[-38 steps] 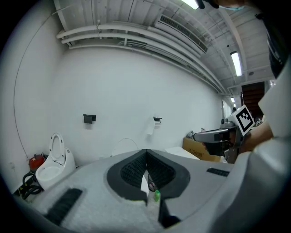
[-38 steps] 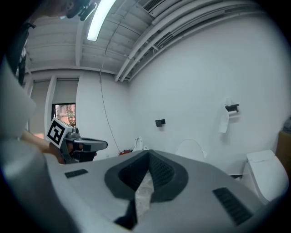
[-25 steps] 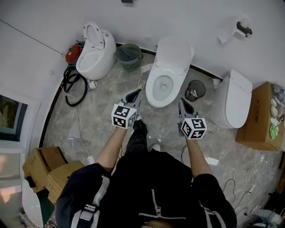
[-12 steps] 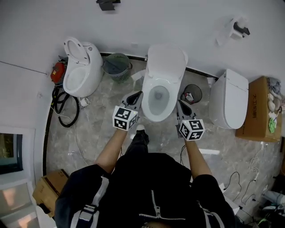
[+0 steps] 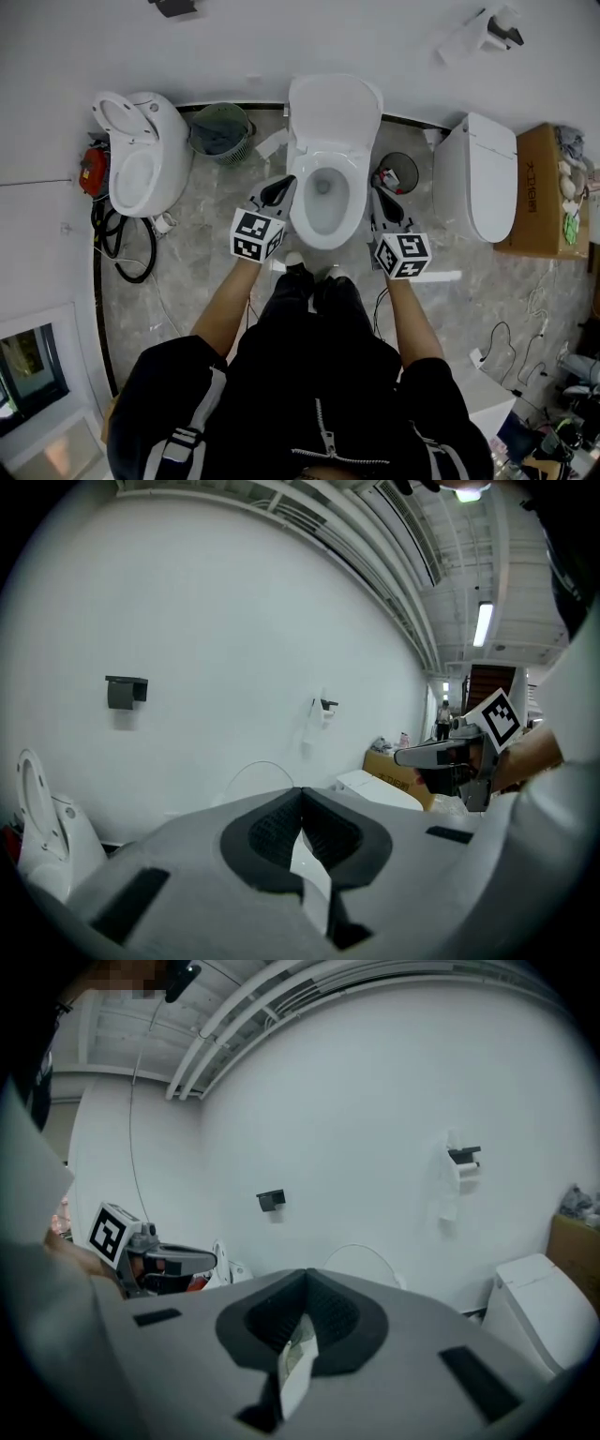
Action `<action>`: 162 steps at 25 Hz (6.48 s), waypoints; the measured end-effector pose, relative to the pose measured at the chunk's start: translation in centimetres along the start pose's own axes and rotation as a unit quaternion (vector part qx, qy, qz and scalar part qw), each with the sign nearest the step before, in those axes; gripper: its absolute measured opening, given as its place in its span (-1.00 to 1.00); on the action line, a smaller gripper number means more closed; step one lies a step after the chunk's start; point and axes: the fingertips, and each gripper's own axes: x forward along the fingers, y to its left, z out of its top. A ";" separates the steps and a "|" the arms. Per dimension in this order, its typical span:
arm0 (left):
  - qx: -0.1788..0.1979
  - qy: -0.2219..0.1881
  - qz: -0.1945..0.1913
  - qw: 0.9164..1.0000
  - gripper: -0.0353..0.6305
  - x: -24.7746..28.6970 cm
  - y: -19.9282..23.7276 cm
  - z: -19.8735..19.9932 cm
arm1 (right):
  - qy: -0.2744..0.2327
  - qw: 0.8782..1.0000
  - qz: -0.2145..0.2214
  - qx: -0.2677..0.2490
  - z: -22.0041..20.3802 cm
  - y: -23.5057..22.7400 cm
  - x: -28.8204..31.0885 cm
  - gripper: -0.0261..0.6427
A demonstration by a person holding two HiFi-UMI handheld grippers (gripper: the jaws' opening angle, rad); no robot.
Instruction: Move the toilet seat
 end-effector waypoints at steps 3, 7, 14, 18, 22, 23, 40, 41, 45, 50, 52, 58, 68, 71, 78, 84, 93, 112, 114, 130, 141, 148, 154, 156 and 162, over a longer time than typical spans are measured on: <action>-0.012 0.006 0.009 1.000 -0.88 1.5 1.1 -0.6 | 0.002 1.000 -0.007 0.000 0.1 -1.4 1.2 -0.91; -0.027 0.018 0.027 0.999 -0.88 3.2 2.0 -1.6 | 0.012 1.000 -0.009 0.001 -0.5 -3.7 2.3 -0.91; -0.049 0.045 0.037 0.997 -0.88 6.2 4.0 -5.6 | 0.051 0.998 0.008 0.032 -4.8 -6.6 5.8 -0.91; -0.067 0.073 0.042 0.994 -0.88 7.7 5.3 -10.6 | 0.065 0.996 -0.003 0.055 -9.0 -8.0 7.6 -0.89; -0.104 0.105 0.049 0.988 -0.88 8.0 5.4 -16.1 | 0.095 0.992 -0.013 0.085 -14.0 -9.0 8.0 -0.91; -0.110 0.112 0.046 0.987 -0.88 8.3 5.6 -17.4 | 0.101 0.990 -0.016 0.092 -15.2 -9.2 8.4 -0.91; -0.293 0.239 0.044 0.925 -0.24 12.7 4.6 -41.0 | 0.233 0.949 -0.085 0.195 -39.1 -13.1 10.0 -0.35; -0.305 0.249 0.047 0.918 -0.14 12.7 4.5 -42.5 | 0.240 0.943 -0.095 0.210 -40.5 -13.5 10.0 -0.25; -0.378 0.279 0.060 0.881 -0.03 12.4 4.1 -48.2 | 0.290 0.911 -0.115 0.268 -46.8 -14.2 9.6 -0.19; -0.457 0.293 0.066 0.837 -0.04 12.4 3.3 -53.6 | 0.325 0.880 -0.115 0.326 -52.8 -13.6 9.3 -0.13; -0.474 0.297 0.063 0.827 -0.04 12.6 2.7 -54.8 | 0.333 0.867 -0.123 0.350 -54.5 -13.5 8.8 -0.09; -0.520 0.289 0.068 0.801 -0.17 13.2 2.6 -57.0 | 0.326 0.842 -0.141 0.405 -57.0 -14.3 9.6 -0.09; -0.541 0.298 0.071 0.783 -0.35 13.0 2.9 -56.9 | 0.364 0.810 -0.123 0.443 -57.7 -14.8 11.0 -0.25; -0.549 0.298 0.078 0.777 -0.36 12.6 2.7 -56.1 | 0.364 0.806 -0.118 0.453 -56.8 -14.7 10.5 -0.28; -0.575 0.261 0.092 0.770 -0.40 11.3 2.7 -51.3 | 0.345 0.800 -0.082 0.484 -52.2 -14.1 9.3 -0.35; -0.600 0.217 0.105 0.763 -0.42 10.5 2.8 -45.6 | 0.313 0.796 -0.067 0.513 -46.4 -13.8 8.4 -0.40; -0.617 0.150 0.152 0.758 -0.41 11.1 4.7 -36.1 | 0.276 0.796 -0.033 0.538 -36.9 -14.1 9.3 -0.43; -0.663 0.040 0.084 0.743 -0.20 17.8 11.8 -19.2 | 0.090 0.734 -0.045 0.672 -20.7 -18.9 16.6 -0.33; -0.668 0.028 0.074 0.740 -0.20 18.7 12.6 -18.0 | 0.064 0.718 -0.056 0.691 -19.8 -19.7 17.5 -0.34; -0.702 -0.024 0.062 0.709 -0.26 26.7 19.5 -12.1 | -0.051 0.668 -0.111 0.734 -14.0 -25.0 26.5 -0.38; -0.707 -0.021 0.073 0.703 -0.27 31.1 22.8 -10.7 | -0.070 0.644 -0.139 0.749 -12.3 -27.6 30.9 -0.39; -0.707 -0.019 0.075 0.703 -0.27 33.0 24.1 -10.4 | -0.071 0.648 -0.139 0.745 -11.8 -28.7 32.8 -0.39; -0.710 -0.017 0.061 0.701 -0.31 34.1 24.7 -10.1 | -0.064 0.651 -0.143 0.743 -11.6 -29.4 33.9 -0.39; -0.709 -0.016 0.057 0.703 -0.31 34.1 24.6 -10.2 | -0.063 0.651 -0.141 0.743 -11.7 -29.4 33.9 -0.39; -0.652 -0.010 0.068 0.755 -0.57 32.8 24.5 -9.2 | -0.068 0.689 -0.125 0.711 -10.8 -29.2 33.1 -0.43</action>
